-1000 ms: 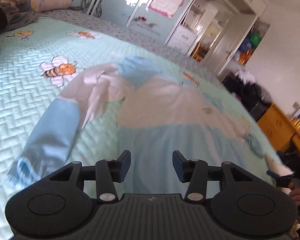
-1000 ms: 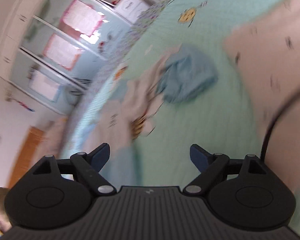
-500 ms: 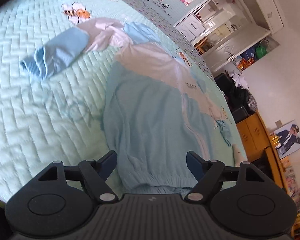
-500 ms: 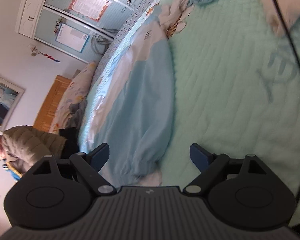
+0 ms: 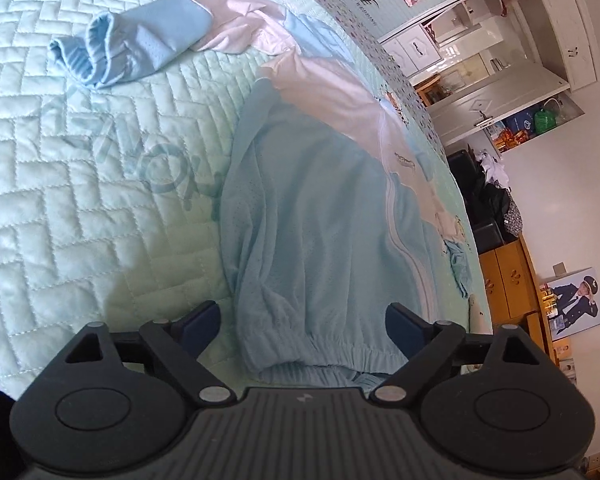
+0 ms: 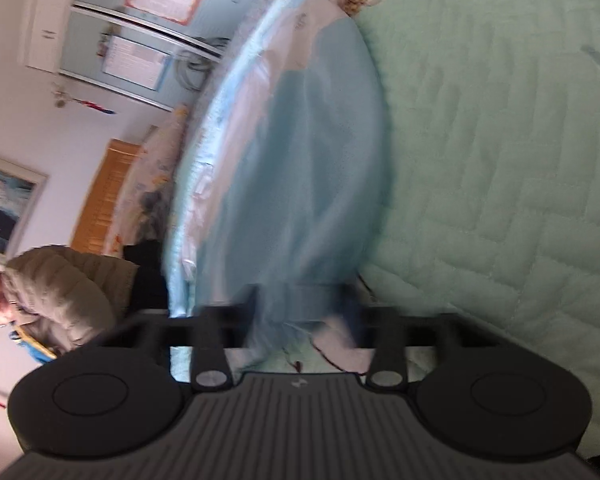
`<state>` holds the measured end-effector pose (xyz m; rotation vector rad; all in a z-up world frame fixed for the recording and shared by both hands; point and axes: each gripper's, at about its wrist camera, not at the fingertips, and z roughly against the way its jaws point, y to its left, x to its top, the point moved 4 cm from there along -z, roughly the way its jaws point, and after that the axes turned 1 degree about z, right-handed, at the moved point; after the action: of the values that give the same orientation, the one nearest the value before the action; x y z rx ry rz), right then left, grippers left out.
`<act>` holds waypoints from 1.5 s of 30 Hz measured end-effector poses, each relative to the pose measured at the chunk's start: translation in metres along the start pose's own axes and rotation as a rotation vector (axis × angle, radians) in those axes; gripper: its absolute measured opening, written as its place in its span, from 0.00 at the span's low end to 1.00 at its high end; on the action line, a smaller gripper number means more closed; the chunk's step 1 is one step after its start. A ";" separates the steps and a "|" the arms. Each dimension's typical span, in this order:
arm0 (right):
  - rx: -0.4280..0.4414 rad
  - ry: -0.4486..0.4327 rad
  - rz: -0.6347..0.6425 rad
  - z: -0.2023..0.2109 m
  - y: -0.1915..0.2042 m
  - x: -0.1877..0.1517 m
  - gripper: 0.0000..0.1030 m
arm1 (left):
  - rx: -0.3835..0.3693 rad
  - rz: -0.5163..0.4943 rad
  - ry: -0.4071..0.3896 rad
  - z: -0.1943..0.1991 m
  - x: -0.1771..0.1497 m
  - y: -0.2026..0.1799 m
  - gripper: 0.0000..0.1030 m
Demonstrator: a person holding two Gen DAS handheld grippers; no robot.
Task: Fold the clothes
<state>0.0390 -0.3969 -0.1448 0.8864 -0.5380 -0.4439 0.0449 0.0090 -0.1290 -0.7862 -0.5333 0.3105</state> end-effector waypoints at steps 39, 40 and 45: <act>-0.027 -0.149 -0.081 0.050 -0.031 -0.013 0.12 | -0.009 0.100 0.091 -0.024 -0.021 0.013 0.08; -0.026 -0.149 -0.082 0.050 -0.031 -0.012 0.13 | -0.023 0.115 0.093 -0.026 -0.022 0.018 0.08; -0.026 -0.151 -0.074 0.047 -0.029 -0.012 0.13 | -0.048 0.122 0.046 -0.013 -0.021 0.023 0.07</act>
<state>-0.0030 -0.4351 -0.1470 0.8540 -0.6378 -0.5874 0.0339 0.0071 -0.1603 -0.8719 -0.4520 0.3923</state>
